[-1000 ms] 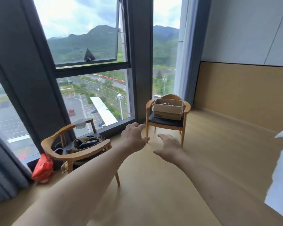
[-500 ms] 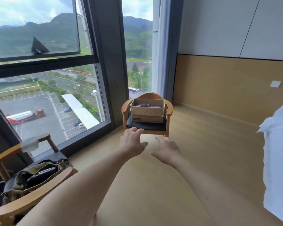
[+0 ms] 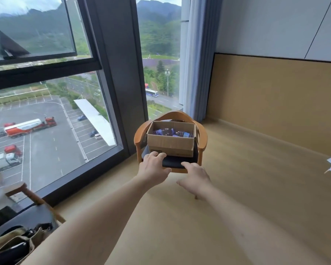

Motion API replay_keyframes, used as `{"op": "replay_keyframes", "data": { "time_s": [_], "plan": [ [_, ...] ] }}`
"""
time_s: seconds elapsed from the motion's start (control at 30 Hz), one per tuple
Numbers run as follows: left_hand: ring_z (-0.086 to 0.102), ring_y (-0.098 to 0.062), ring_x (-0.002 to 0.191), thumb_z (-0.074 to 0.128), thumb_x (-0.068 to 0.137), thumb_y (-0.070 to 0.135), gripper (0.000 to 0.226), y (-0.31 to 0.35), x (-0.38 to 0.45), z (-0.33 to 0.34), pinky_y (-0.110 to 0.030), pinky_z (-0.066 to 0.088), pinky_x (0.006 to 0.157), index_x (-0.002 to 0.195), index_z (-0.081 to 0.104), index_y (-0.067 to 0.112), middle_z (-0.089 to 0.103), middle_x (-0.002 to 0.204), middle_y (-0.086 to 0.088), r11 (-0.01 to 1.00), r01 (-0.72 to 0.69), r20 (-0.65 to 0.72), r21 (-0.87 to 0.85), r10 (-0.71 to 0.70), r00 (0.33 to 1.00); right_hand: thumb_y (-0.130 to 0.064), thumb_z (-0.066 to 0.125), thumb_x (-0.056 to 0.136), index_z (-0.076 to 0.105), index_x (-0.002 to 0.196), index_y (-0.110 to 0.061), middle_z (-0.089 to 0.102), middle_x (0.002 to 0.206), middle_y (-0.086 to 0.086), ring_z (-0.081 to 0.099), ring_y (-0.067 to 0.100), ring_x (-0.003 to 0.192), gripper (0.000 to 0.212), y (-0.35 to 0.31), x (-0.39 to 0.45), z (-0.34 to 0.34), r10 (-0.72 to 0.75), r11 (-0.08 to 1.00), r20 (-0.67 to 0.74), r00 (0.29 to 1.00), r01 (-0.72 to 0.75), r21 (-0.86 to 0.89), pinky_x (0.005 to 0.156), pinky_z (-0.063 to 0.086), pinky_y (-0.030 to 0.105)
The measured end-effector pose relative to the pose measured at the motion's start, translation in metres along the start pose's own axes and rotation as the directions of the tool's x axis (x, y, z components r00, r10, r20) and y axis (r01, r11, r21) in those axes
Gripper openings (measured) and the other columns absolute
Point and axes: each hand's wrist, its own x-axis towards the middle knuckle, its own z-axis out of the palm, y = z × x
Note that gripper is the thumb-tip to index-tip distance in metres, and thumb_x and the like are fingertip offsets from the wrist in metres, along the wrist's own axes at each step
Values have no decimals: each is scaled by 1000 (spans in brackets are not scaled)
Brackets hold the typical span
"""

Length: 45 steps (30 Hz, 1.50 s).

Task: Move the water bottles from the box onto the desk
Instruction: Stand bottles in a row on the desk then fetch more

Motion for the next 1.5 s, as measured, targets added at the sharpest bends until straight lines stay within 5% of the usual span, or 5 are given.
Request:
{"op": "replay_keyframes", "data": {
  "time_s": [0.43, 0.63, 1.0, 1.17, 1.5],
  "plan": [
    [48, -27, 127, 69, 91, 48, 54, -33, 268, 29, -48, 52, 98, 138, 53, 29, 55, 134, -2, 993, -117, 86, 20, 115, 990, -47, 69, 88, 37, 153, -29, 45, 151, 2, 41, 27, 136, 75, 6, 255, -4, 110, 994, -16, 994, -111, -25, 105, 45, 43],
    [37, -28, 140, 66, 91, 48, 66, -64, 388, 27, -47, 42, 110, 150, 45, 27, 46, 149, -5, 994, -109, 166, 25, 103, 981, -47, 70, 88, 39, 151, -29, 48, 148, 3, 45, 27, 135, 72, -17, 367, -6, 140, 990, -13, 990, -141, -13, 106, 46, 43],
    [35, -27, 144, 65, 93, 48, 67, -115, 522, 87, -48, 42, 112, 153, 43, 28, 44, 154, -5, 999, -37, 311, 14, 31, 950, -50, 69, 89, 38, 152, -27, 47, 146, 4, 45, 29, 134, 74, -8, 523, 29, 195, 980, 138, 971, -189, -56, 106, 45, 44],
    [44, -28, 134, 65, 91, 45, 60, -143, 596, 121, -41, 46, 104, 146, 50, 25, 52, 138, -5, 1000, 20, 333, 24, -27, 943, -50, 69, 87, 39, 151, -23, 49, 147, 7, 46, 31, 135, 75, 12, 612, 48, 209, 978, 206, 956, -200, -66, 108, 44, 46],
    [35, -30, 146, 62, 96, 46, 69, -161, 712, 188, -46, 39, 116, 156, 39, 21, 40, 158, -8, 982, 173, 482, 74, -187, 856, -49, 70, 84, 39, 149, -24, 53, 139, 8, 57, 30, 119, 76, 64, 753, 85, 311, 947, 434, 846, -316, -63, 93, 52, 44]
  ]
}}
